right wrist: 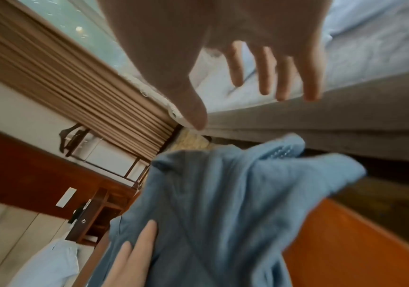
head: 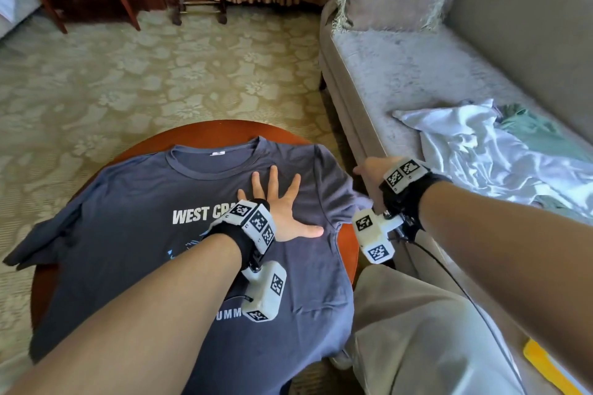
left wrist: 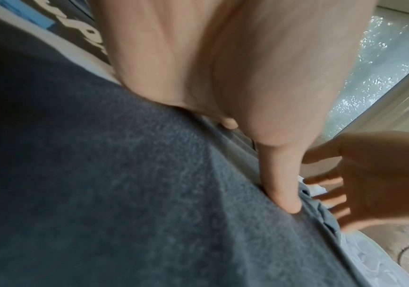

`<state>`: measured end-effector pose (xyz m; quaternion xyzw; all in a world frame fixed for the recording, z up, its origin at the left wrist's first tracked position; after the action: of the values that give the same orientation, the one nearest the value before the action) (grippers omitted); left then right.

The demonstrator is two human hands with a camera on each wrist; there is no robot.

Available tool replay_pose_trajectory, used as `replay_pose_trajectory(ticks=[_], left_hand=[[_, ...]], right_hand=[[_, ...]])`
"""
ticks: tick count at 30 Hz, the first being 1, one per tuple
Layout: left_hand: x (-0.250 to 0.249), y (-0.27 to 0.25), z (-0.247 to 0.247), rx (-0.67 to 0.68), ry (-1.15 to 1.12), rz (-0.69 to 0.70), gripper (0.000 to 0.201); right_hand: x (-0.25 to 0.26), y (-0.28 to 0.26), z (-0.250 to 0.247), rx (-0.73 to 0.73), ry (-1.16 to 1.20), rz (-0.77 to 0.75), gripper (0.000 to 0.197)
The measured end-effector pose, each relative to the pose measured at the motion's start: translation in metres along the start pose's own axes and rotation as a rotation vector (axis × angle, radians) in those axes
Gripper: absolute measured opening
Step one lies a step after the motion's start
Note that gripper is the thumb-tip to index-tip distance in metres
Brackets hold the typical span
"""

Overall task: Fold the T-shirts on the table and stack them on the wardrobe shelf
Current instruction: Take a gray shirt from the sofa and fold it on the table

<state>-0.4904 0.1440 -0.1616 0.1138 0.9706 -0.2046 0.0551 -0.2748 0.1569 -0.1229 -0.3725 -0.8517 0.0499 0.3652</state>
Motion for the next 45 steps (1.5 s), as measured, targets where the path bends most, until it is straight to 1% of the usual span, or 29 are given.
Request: replay_pose_trajectory(ticks=[1,2,3,4,8,9,10,11,13,15,16,17,18,20,21,23,24,25,27,30,32,33,34,36,37,39,41,42,45], left_hand=[[0.000,0.000,0.001,-0.004,0.003,-0.006,0.120],[-0.001,0.000,0.001,-0.007,0.004,-0.010,0.120],[-0.001,0.000,0.001,-0.008,0.004,-0.012,0.120],[0.000,0.000,0.001,-0.007,0.003,-0.012,0.120],[0.000,0.001,0.002,-0.004,-0.004,-0.010,0.121],[0.001,0.001,0.003,-0.003,-0.004,-0.011,0.122],[0.001,0.001,0.003,-0.003,-0.003,-0.012,0.123],[0.000,0.002,0.003,-0.005,-0.001,-0.014,0.124],[0.000,0.003,0.004,-0.014,0.002,-0.014,0.127],[0.000,0.003,0.005,-0.034,-0.003,-0.015,0.130],[0.001,0.004,0.005,-0.045,-0.007,-0.014,0.132],[0.001,0.005,0.005,-0.054,-0.014,-0.014,0.135],[0.002,0.005,0.004,-0.061,-0.020,-0.014,0.138],[0.003,0.005,0.004,-0.077,-0.036,-0.016,0.143],[0.003,0.005,0.004,-0.089,-0.042,-0.017,0.144],[0.002,0.006,0.005,-0.112,-0.041,-0.018,0.146],[0.003,0.007,0.005,-0.115,-0.040,-0.016,0.147],[0.003,0.007,0.005,-0.109,-0.046,-0.011,0.148],[0.004,0.008,0.004,-0.080,-0.064,-0.003,0.150],[0.003,0.006,-0.001,-0.043,-0.097,-0.017,0.149],[0.005,0.003,-0.009,-0.041,-0.185,-0.016,0.141],[0.008,0.001,-0.014,-0.045,-0.298,-0.004,0.132],[0.014,0.001,-0.020,-0.056,-0.486,0.011,0.120],[0.038,-0.003,-0.038,-0.090,-0.974,-0.009,0.095],[0.058,-0.009,-0.048,-0.137,-1.173,-0.053,0.085],[0.107,-0.024,-0.068,-0.250,-1.426,-0.153,0.065],[0.160,-0.042,-0.084,-0.333,-1.542,-0.205,0.050],[0.187,-0.052,-0.091,-0.392,-1.535,-0.231,0.044],[0.267,-0.082,-0.105,-0.609,-1.338,-0.347,0.036]], right_hand=[[-0.007,-0.002,0.005,0.025,0.023,0.074,0.050],[-0.013,-0.012,0.012,0.099,0.054,0.135,0.040],[-0.019,-0.012,0.020,0.131,0.086,0.172,0.029],[-0.026,-0.009,0.027,0.145,0.118,0.177,0.026],[-0.024,-0.015,0.025,0.226,0.106,0.054,0.021],[-0.024,-0.015,0.021,0.243,0.061,0.017,0.029],[-0.024,-0.015,0.016,0.236,0.018,0.018,0.036],[-0.023,-0.014,0.008,0.173,-0.055,0.024,0.038],[-0.013,-0.007,-0.001,0.036,-0.183,-0.041,0.036],[0.006,-0.009,-0.007,-0.045,-0.203,-0.100,0.030],[0.014,-0.009,-0.009,-0.107,-0.121,-0.116,0.023],[0.026,-0.013,-0.004,-0.092,-0.088,-0.142,0.016],[0.041,-0.019,0.006,-0.060,-0.074,-0.209,0.012],[0.063,-0.027,0.030,0.010,-0.071,-0.361,0.016],[0.071,-0.033,0.044,0.072,-0.115,-0.406,0.021],[0.077,-0.032,0.070,0.166,-0.326,-0.496,0.033],[0.076,-0.030,0.079,0.171,-0.470,-0.522,0.043],[0.075,-0.027,0.084,0.153,-0.579,-0.540,0.053],[0.076,-0.023,0.088,0.109,-0.629,-0.546,0.063],[0.079,-0.025,0.091,0.122,-0.640,-0.492,0.061],[0.085,-0.033,0.087,0.133,-0.616,-0.491,0.057],[0.089,-0.037,0.085,0.126,-0.591,-0.492,0.056],[0.094,-0.042,0.083,0.112,-0.564,-0.495,0.055],[0.106,-0.059,0.085,0.096,-0.563,-0.496,0.058],[0.112,-0.070,0.089,0.114,-0.578,-0.499,0.060],[0.127,-0.093,0.107,0.225,-0.545,-0.526,0.055],[0.141,-0.122,0.126,0.349,-0.532,-0.537,0.046],[0.148,-0.138,0.134,0.394,-0.531,-0.531,0.044],[0.171,-0.184,0.157,0.468,-0.542,-0.569,0.049]])
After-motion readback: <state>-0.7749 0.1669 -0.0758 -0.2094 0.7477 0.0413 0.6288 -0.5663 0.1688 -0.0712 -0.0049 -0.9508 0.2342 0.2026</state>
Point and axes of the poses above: each hand's wrist, its own y-axis towards the middle knuckle, its own z-axis out of the palm, x = y × z, the point moved 7 cm from there along y, towards the middle knuckle, and after that the axes turned 10 degrees about -x, right-handed, at the moved point
